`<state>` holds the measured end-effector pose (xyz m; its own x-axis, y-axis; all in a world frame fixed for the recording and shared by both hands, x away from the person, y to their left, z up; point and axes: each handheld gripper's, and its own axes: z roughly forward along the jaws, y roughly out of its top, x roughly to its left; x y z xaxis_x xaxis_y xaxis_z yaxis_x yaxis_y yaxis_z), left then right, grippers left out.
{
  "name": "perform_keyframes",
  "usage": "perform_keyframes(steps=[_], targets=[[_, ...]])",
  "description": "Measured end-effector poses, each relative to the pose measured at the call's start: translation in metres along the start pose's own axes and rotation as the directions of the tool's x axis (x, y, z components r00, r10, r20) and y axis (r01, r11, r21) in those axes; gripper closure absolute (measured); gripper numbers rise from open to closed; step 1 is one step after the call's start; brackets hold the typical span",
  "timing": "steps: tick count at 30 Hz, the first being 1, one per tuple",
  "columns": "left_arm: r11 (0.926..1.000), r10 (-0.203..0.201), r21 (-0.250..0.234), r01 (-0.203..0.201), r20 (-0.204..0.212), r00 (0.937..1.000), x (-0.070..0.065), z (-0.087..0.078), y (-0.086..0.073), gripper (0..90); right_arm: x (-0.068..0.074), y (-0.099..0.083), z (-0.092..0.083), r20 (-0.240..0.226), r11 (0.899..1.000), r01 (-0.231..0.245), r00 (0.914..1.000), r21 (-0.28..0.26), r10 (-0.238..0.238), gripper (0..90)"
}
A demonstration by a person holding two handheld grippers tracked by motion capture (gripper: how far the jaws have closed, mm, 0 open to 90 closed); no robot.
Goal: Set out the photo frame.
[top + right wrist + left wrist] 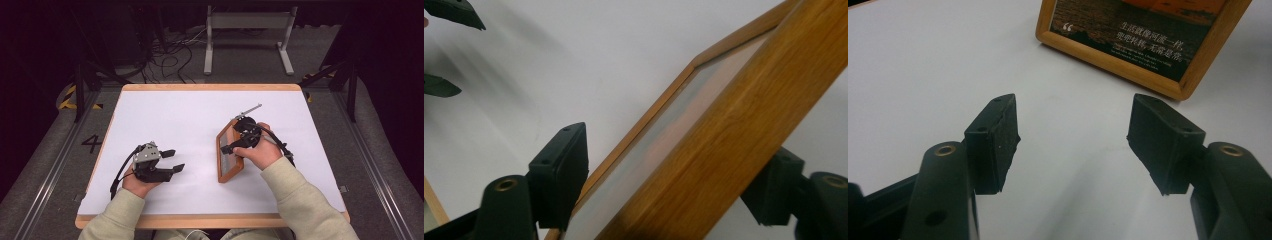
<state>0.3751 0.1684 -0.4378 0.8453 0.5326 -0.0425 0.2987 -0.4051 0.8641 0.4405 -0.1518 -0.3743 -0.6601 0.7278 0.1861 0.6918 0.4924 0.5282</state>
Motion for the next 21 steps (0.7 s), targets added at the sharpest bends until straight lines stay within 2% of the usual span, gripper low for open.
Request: perform_keyframes(steps=[3,5,8,12,17,19,21], targets=[[1.0,0.0,0.002,0.0,0.0,1.0,0.0,0.0,0.0,36.9,-0.002,0.0,0.001,-0.022,0.999,-0.038,0.999,0.031,0.039,37.8],[1.0,-0.002,0.005,0.002,0.002,1.0,-0.001,0.001,0.0,36.9,-0.003,0.0,0.001,-0.017,0.998,-0.041,0.999,0.048,0.042,44.2],[0.9999,0.005,0.009,-0.005,0.001,1.0,-0.001,0.002,0.0,36.9,-0.003,-0.001,0.0,-0.008,0.997,-0.053,0.9985,0.054,0.053,48.7],[1.0,0.002,0.007,-0.002,0.0,1.0,-0.001,0.001,0.0,36.9,-0.003,0.001,-0.004,0.005,0.997,-0.061,0.9982,0.054,0.061,61.5],[1.0,0.002,0.003,-0.002,0.001,1.0,0.0,0.001,0.0,36.9,-0.005,0.002,-0.005,-0.006,0.995,-0.078,0.9969,0.057,0.078,64.9],[1.0,0.0,0.003,0.0,-0.001,1.0,0.0,0.0,-0.001,36.9,-0.006,0.003,-0.007,-0.029,0.995,-0.086,0.9957,0.057,0.088,67.0],[1.0,0.002,0.001,-0.002,-0.001,1.0,0.0,0.0,-0.001,36.9,-0.004,0.003,-0.009,-0.035,0.995,-0.071,0.9967,0.066,0.073,69.4]])
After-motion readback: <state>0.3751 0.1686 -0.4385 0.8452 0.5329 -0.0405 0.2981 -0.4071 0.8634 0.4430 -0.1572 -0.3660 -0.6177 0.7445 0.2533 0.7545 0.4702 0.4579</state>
